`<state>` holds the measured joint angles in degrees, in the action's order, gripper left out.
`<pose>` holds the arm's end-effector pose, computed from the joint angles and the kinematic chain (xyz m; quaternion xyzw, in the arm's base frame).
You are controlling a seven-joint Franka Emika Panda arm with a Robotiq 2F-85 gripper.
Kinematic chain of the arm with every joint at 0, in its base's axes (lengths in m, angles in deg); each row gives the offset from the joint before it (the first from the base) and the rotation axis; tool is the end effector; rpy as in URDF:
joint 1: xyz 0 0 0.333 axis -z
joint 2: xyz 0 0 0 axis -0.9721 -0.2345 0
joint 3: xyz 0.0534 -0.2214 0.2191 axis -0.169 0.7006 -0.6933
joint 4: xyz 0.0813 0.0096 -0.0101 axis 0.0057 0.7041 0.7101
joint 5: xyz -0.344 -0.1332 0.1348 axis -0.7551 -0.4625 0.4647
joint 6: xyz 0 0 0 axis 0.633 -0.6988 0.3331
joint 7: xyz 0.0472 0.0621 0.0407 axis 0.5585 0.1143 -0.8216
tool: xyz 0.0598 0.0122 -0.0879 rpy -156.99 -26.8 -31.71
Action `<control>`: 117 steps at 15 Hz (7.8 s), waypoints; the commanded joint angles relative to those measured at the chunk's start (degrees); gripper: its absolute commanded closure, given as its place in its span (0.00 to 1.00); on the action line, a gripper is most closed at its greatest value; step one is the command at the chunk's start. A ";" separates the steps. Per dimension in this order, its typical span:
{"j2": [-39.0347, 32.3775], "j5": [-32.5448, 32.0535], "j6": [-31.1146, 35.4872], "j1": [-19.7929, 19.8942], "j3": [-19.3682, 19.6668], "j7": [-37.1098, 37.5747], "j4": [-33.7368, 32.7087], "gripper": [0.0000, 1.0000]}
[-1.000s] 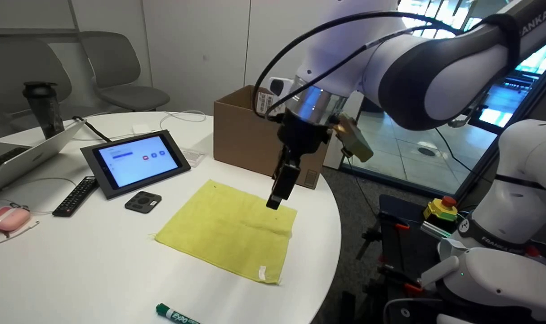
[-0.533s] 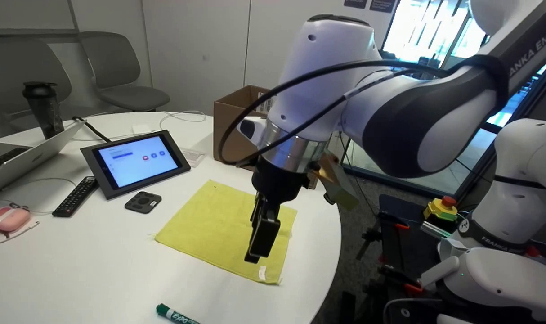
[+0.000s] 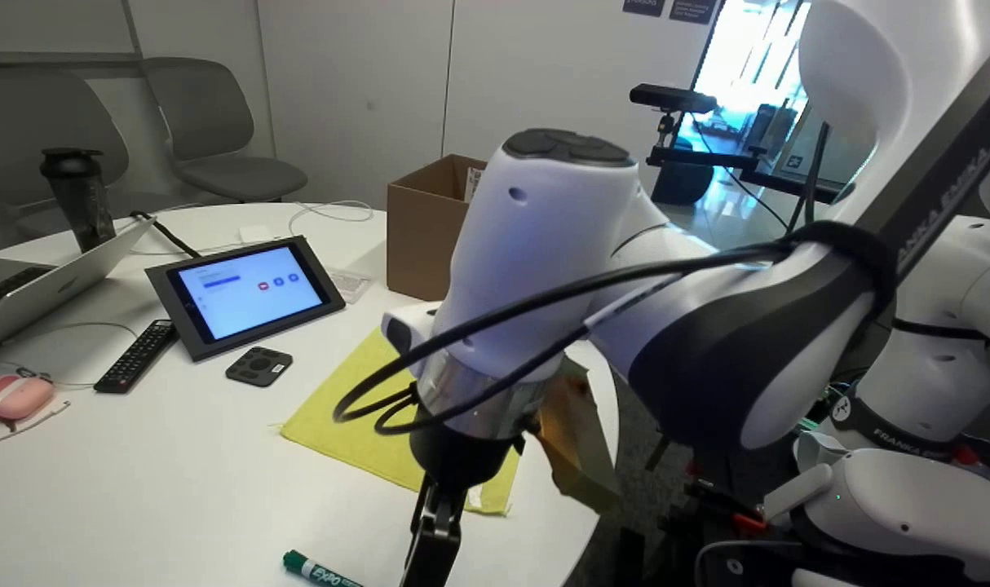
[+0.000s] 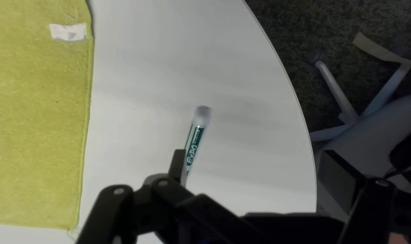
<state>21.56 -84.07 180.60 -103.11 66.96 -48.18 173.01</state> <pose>0.4843 0.4003 0.2696 -0.9799 -0.1720 -0.0841 0.0558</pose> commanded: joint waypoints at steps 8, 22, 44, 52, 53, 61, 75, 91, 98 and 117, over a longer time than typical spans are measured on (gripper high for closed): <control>-18.54 1.03 1.72 -7.17 8.34 3.33 -18.12 0.00; -30.62 1.34 -0.45 -10.89 13.44 4.20 -30.58 0.00; -35.46 3.12 -9.41 -9.11 14.96 4.49 -39.13 0.63; -31.87 3.26 -11.83 -8.17 15.11 5.02 -36.23 0.93; -31.16 3.22 -11.93 -7.96 15.09 4.86 -35.56 0.93; -22.72 2.00 -9.99 -5.55 15.98 4.93 -26.86 0.93; -18.45 -1.62 3.56 0.48 23.56 6.75 -12.16 0.93; -26.63 0.28 0.22 4.74 24.76 5.85 -19.56 0.42; -22.76 -0.44 1.15 3.77 26.53 7.98 -14.71 0.00; -7.24 5.72 27.60 6.38 30.78 12.60 23.64 0.00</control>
<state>13.48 -81.88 202.92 -97.33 97.96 -34.46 193.89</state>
